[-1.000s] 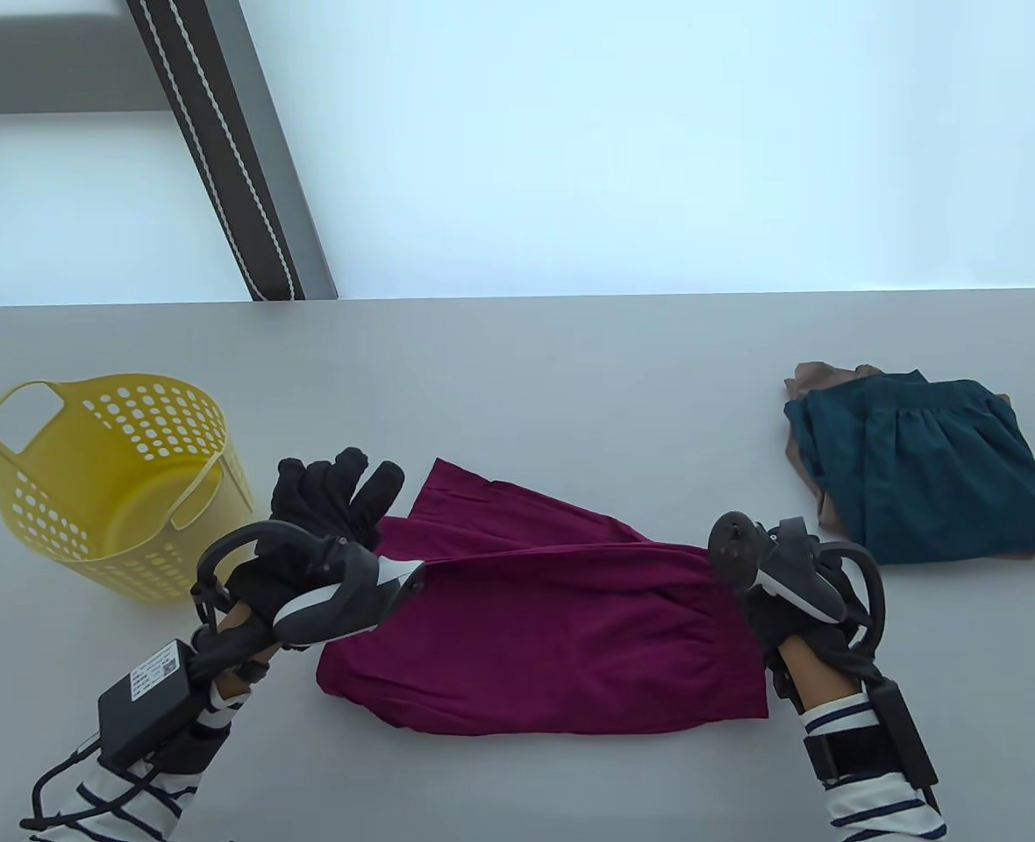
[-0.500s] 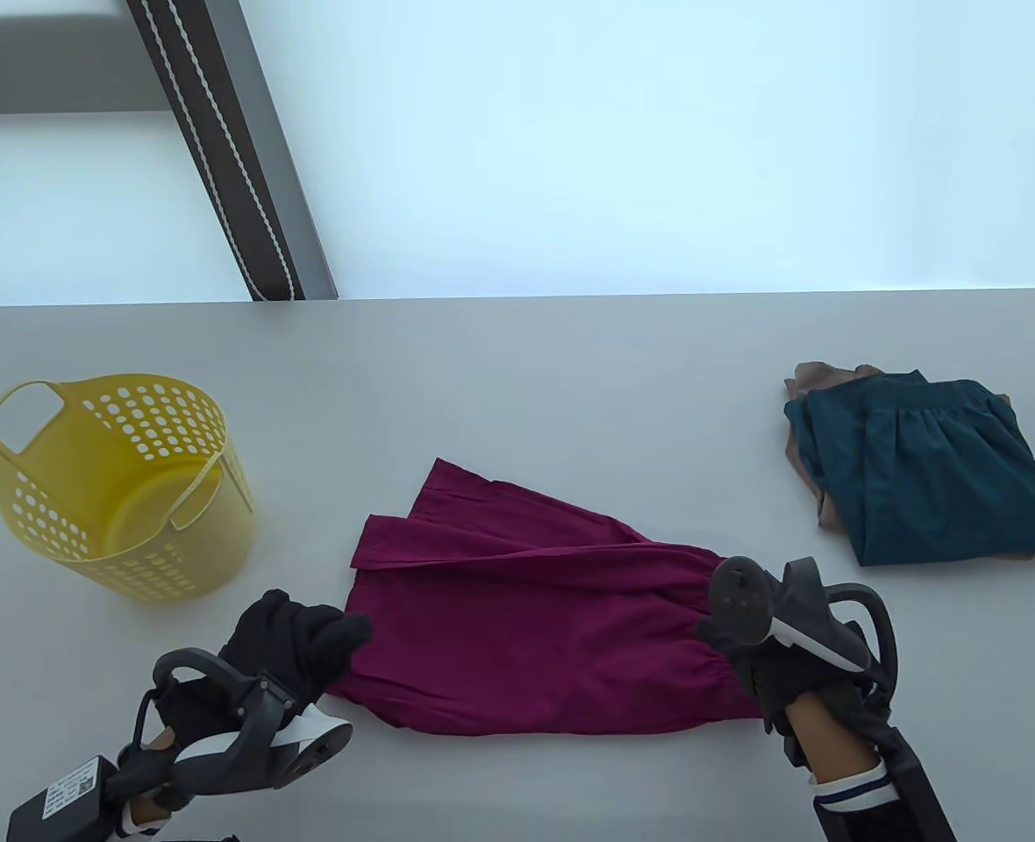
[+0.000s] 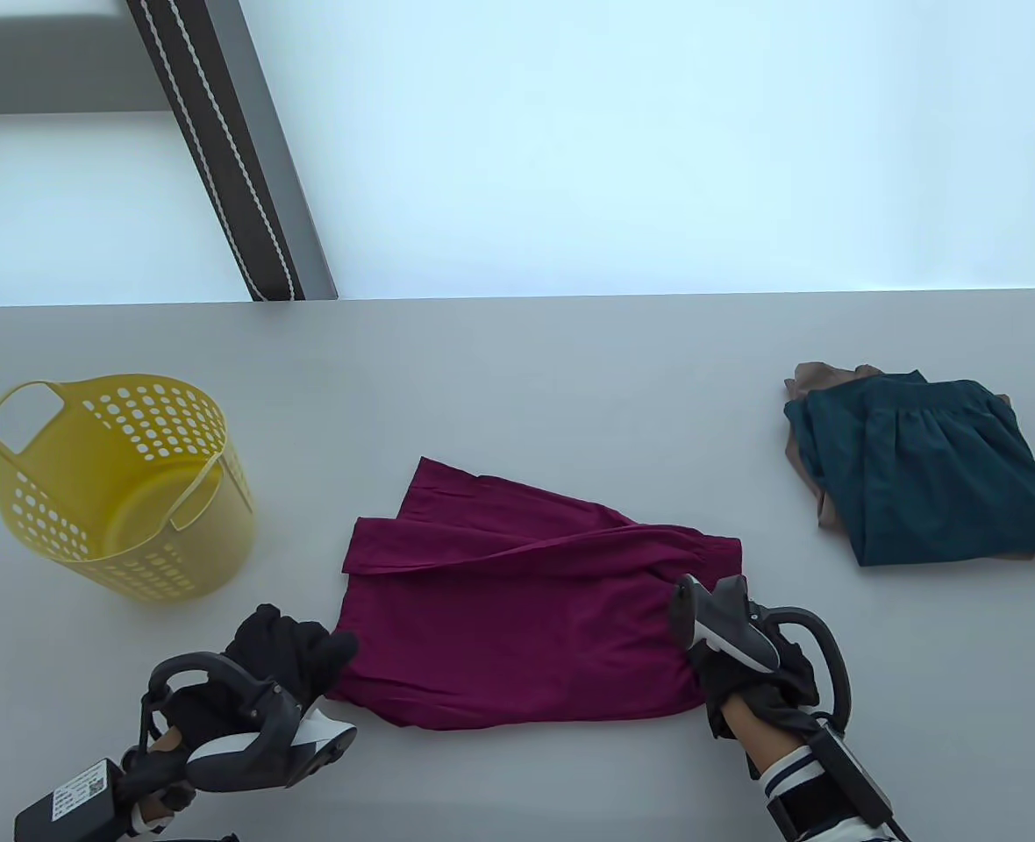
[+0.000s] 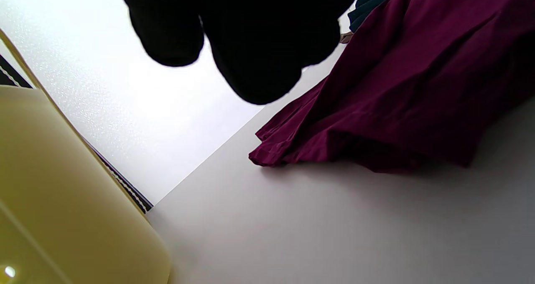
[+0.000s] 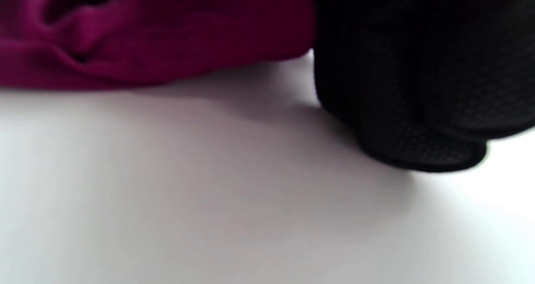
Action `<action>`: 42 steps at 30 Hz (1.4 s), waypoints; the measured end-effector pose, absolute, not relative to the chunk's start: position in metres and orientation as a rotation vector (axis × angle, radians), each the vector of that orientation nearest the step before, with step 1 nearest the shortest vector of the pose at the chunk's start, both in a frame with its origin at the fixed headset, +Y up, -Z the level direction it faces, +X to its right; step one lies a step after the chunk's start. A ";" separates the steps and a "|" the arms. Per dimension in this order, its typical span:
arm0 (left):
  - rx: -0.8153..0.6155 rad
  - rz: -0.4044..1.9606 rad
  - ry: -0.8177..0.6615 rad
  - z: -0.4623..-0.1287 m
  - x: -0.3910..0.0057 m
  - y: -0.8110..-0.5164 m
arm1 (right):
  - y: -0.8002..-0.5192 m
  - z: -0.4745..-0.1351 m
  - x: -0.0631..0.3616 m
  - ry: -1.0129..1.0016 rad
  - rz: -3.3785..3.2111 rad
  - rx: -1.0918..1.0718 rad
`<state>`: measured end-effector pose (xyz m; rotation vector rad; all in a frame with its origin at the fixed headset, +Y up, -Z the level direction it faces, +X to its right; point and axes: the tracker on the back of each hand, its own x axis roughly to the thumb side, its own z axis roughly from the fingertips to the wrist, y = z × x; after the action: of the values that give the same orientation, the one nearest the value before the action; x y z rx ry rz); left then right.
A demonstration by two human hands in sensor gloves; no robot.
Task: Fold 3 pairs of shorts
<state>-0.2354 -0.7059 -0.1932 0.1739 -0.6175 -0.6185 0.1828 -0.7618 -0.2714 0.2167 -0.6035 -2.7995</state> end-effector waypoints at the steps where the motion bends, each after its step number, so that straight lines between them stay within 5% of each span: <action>1: 0.173 -0.620 -0.618 -0.193 -0.235 -0.705 | -0.761 -0.273 0.187 -0.595 -2.809 0.245; 10: 0.168 -0.622 -0.588 -0.195 -0.239 -0.703 | -0.751 -0.275 0.220 -0.423 -3.271 0.552; 18: 0.209 -0.630 -0.607 -0.191 -0.235 -0.694 | -0.673 -0.273 0.234 0.227 -3.239 0.594; 25: 0.201 -0.640 -0.631 -0.186 -0.235 -0.694 | -0.598 -0.287 0.154 0.638 -3.027 0.264; 28: 0.210 -0.640 -0.591 -0.187 -0.239 -0.689 | -0.599 -0.282 0.092 0.679 -3.024 -0.021; 31: 0.198 -0.615 -0.571 -0.189 -0.244 -0.688 | -0.635 -0.273 0.034 0.404 -3.093 -0.418; 33: 0.171 -0.620 -0.581 -0.189 -0.243 -0.691 | -0.689 -0.263 -0.005 -0.183 -3.093 -0.766; 35: 0.150 -0.641 -0.597 -0.189 -0.242 -0.695 | -0.749 -0.251 -0.027 -0.992 -2.924 -1.000; 37: 0.135 -0.650 -0.607 -0.190 -0.241 -0.697 | -0.782 -0.241 -0.031 -1.385 -2.775 -1.014; 39: 0.120 -0.643 -0.609 -0.190 -0.241 -0.698 | -0.775 -0.240 -0.033 -1.125 -2.730 -1.035; 42: 0.105 -0.635 -0.611 -0.191 -0.241 -0.698 | -0.751 -0.248 -0.027 -1.066 -2.858 -1.083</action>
<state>-0.2412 -0.6984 -0.1908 0.1051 -0.6111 -0.6354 -0.0265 -0.7512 -0.2485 -1.0834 -1.0658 -2.8583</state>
